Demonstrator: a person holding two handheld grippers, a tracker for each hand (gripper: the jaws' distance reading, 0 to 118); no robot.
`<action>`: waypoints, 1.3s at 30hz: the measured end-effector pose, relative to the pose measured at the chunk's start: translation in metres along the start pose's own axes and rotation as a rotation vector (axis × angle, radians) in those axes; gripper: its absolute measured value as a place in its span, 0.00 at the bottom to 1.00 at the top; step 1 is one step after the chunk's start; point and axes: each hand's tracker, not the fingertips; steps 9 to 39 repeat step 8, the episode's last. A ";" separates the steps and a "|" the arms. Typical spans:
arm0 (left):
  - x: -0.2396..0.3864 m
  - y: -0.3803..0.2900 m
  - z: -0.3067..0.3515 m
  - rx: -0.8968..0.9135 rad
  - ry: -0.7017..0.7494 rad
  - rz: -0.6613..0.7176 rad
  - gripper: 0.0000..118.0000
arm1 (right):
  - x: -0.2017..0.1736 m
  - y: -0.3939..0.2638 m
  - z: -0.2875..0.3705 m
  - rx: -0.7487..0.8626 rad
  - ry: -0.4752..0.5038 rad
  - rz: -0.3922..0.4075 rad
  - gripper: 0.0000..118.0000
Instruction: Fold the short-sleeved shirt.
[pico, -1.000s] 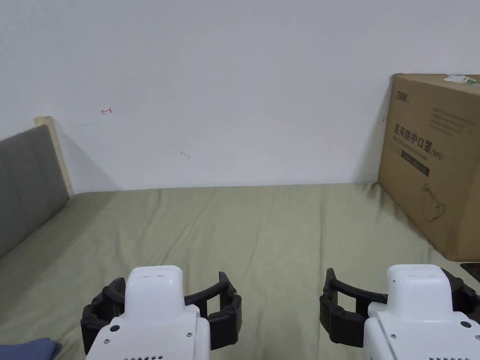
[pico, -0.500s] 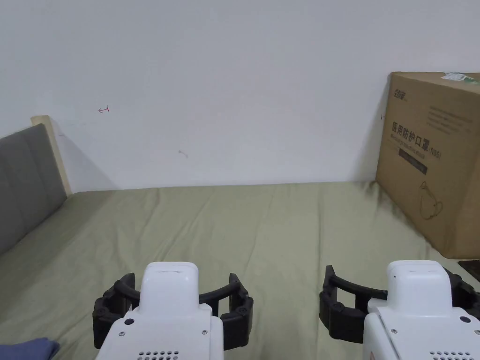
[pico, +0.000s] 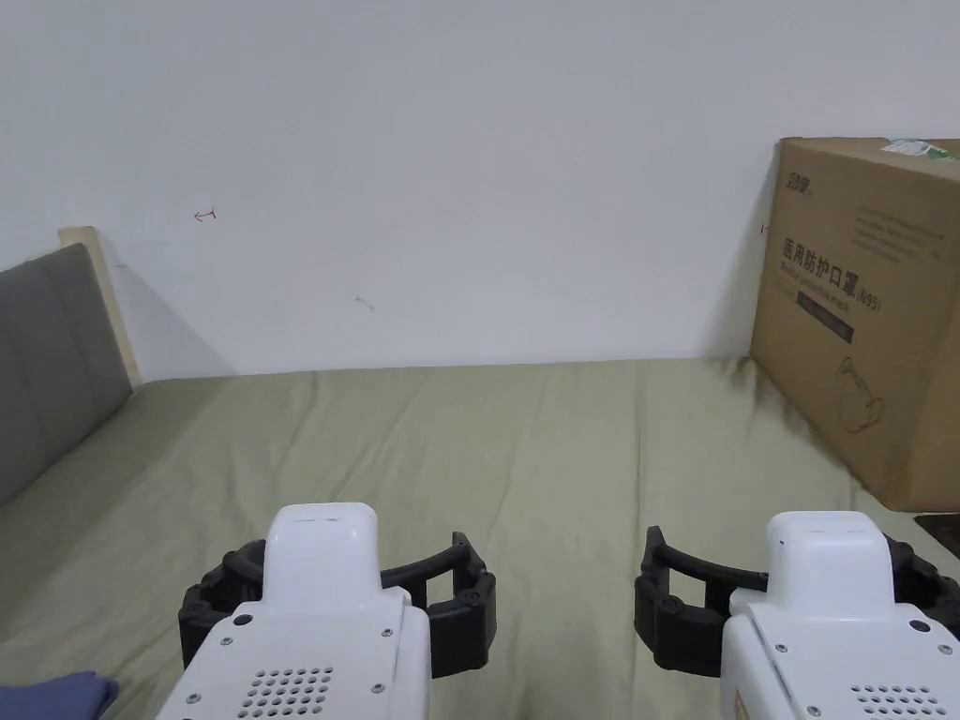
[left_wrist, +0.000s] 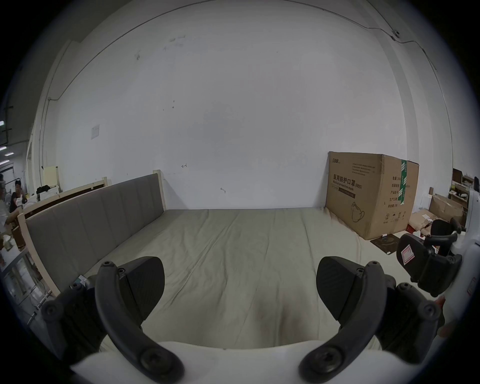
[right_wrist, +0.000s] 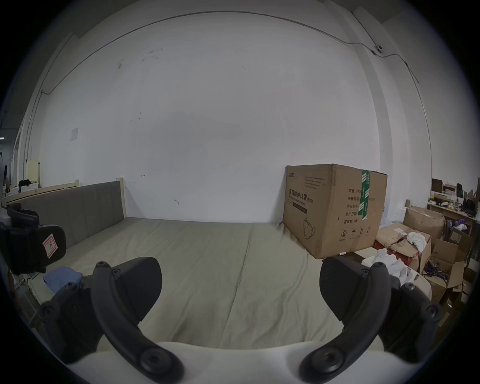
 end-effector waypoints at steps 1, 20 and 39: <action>0.000 0.000 0.000 0.004 0.003 -0.002 0.99 | 0.000 0.000 0.000 0.000 0.000 0.001 1.00; 0.005 -0.001 0.001 0.027 0.011 -0.031 0.99 | -0.002 0.000 0.001 0.004 0.007 0.010 1.00; 0.005 -0.001 0.001 0.027 0.011 -0.031 0.99 | -0.002 0.000 0.001 0.004 0.007 0.010 1.00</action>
